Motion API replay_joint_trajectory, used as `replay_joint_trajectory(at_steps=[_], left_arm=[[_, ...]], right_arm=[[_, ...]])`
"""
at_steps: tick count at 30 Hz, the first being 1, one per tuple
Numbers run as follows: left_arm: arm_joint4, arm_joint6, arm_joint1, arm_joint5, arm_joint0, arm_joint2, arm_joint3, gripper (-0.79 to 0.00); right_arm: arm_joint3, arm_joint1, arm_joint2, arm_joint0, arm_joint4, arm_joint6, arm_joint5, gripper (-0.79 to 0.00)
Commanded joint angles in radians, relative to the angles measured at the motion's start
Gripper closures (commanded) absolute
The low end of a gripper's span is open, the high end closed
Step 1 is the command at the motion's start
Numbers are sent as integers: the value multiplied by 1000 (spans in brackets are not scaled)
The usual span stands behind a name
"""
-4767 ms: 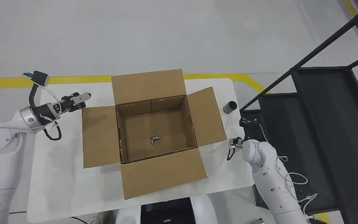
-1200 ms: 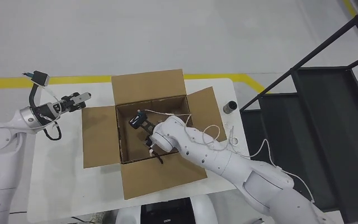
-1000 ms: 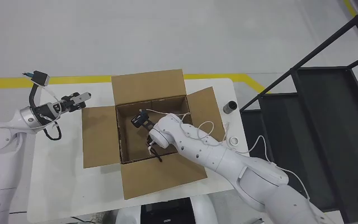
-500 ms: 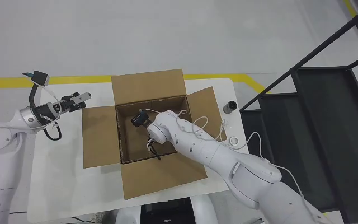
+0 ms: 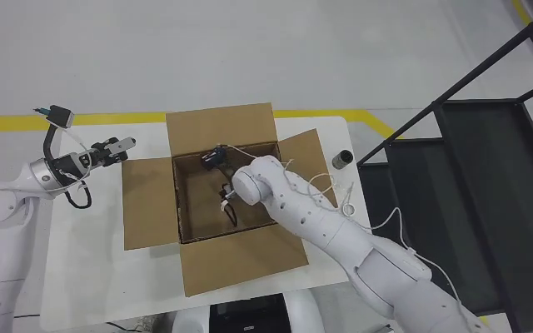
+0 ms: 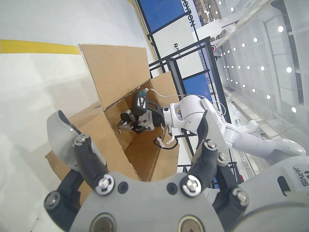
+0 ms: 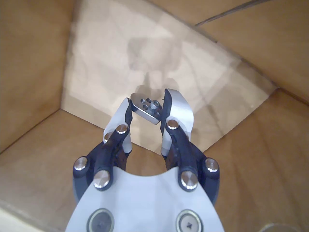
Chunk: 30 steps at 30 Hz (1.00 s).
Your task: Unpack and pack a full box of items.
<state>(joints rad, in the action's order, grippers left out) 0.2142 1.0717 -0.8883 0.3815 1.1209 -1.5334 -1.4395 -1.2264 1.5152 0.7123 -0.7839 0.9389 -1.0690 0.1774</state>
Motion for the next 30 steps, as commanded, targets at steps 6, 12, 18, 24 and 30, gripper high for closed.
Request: replay_joint_trajectory(at_steps=[6,12,18,24,30], left_arm=[[0,0,0,0,0,0,0,-785],[0,0,0,0,0,0,0,-785],[0,0,0,0,0,0,0,-785],[0,0,0,0,0,0,0,-785],[0,0,0,0,0,0,0,-785]], right_arm=[[-441,-95,260,-270,72,12,-21,0],[-743,-141,448,-517,38,80,-104,0],[-747,-154,442,-577,75,30,-158,0],[-679,-143,354,-498,78,45,-160,0],[-583,-121,266,-374,135,78,-77,-785]])
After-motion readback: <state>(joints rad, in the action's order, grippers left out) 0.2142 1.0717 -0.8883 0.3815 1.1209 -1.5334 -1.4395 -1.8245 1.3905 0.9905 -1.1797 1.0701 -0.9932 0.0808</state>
